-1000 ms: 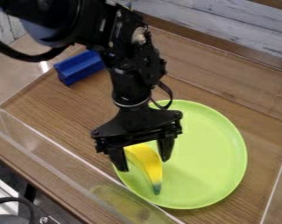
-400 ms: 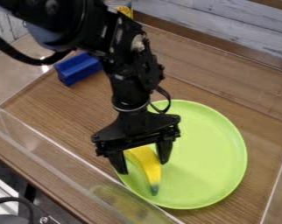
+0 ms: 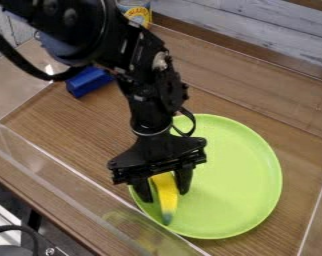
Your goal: Put the banana in the green plate
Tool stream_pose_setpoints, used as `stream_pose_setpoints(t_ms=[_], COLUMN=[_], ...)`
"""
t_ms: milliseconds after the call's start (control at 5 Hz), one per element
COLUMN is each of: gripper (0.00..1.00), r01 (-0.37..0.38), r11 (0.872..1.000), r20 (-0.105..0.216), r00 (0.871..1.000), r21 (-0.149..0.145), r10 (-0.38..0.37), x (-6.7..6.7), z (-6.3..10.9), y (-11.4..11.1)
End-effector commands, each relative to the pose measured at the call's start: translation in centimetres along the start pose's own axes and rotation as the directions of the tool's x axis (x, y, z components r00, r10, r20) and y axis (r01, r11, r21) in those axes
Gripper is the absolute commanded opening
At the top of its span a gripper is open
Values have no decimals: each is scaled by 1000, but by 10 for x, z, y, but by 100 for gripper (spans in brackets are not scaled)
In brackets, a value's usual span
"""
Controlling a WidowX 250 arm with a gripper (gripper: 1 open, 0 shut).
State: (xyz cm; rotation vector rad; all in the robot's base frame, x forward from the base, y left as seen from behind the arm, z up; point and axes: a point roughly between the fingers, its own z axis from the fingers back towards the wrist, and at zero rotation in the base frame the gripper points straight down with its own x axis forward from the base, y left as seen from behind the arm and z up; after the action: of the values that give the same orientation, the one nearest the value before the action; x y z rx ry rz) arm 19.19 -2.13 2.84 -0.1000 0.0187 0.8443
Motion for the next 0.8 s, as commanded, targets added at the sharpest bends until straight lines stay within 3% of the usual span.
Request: stream_pose_setpoints(t_ms=[0,600], gripper=[0,0], r01=[27,97], r11=[1000,995], r20=[1,11], r00=[1000,995], r21=[1,12], r10=[-27,-97], x=[-1,-5], z=[2,8], y=[-1,-4])
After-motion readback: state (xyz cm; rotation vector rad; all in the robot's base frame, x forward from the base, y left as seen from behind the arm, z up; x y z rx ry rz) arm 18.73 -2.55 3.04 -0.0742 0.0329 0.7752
